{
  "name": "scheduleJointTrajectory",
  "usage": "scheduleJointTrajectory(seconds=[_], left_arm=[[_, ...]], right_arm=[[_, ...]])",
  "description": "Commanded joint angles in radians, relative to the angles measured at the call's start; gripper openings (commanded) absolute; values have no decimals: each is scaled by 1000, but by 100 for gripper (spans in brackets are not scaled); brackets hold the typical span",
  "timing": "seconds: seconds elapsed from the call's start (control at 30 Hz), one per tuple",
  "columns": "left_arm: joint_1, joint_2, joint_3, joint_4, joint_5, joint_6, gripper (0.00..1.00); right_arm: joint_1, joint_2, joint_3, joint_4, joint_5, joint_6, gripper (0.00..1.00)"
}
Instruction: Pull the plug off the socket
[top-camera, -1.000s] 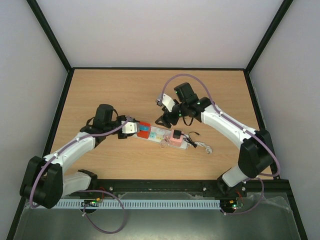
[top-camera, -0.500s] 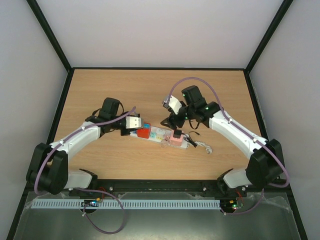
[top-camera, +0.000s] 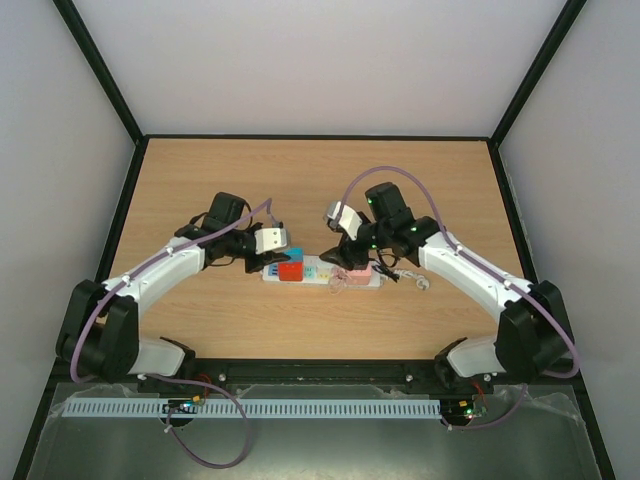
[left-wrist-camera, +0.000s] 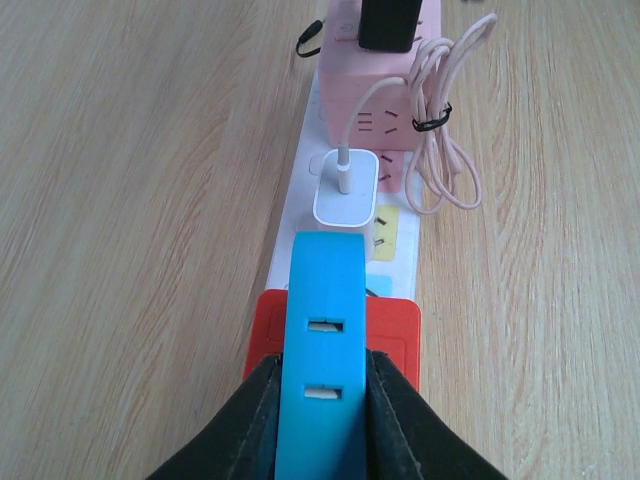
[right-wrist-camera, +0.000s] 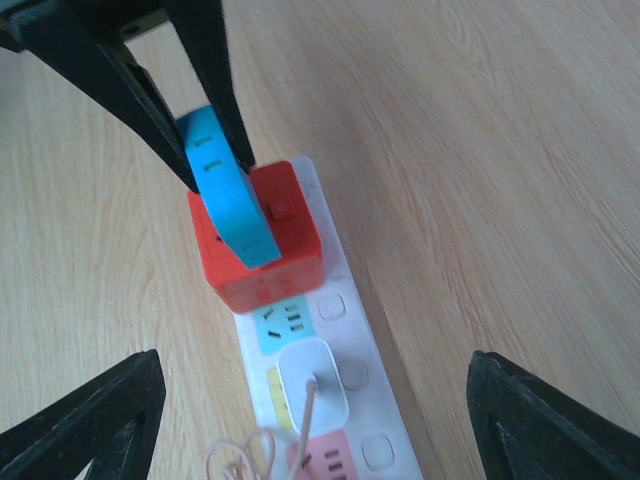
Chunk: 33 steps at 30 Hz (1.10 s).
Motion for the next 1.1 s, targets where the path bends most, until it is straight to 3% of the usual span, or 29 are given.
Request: scheduleJointTrajectory(seconds=[0.0,0.67,1.07], left_arm=[[-7,24,32,-28,29,-44,24],[-3,41,53,-53,65,-47,29],[15,51,58,-64,90,-41,30]], right_arm=[[30,52,-21,133,-86,-33,81],[135,259,-40,371,-71,-52,84],[170,353,-4,332,-33,-97,82]])
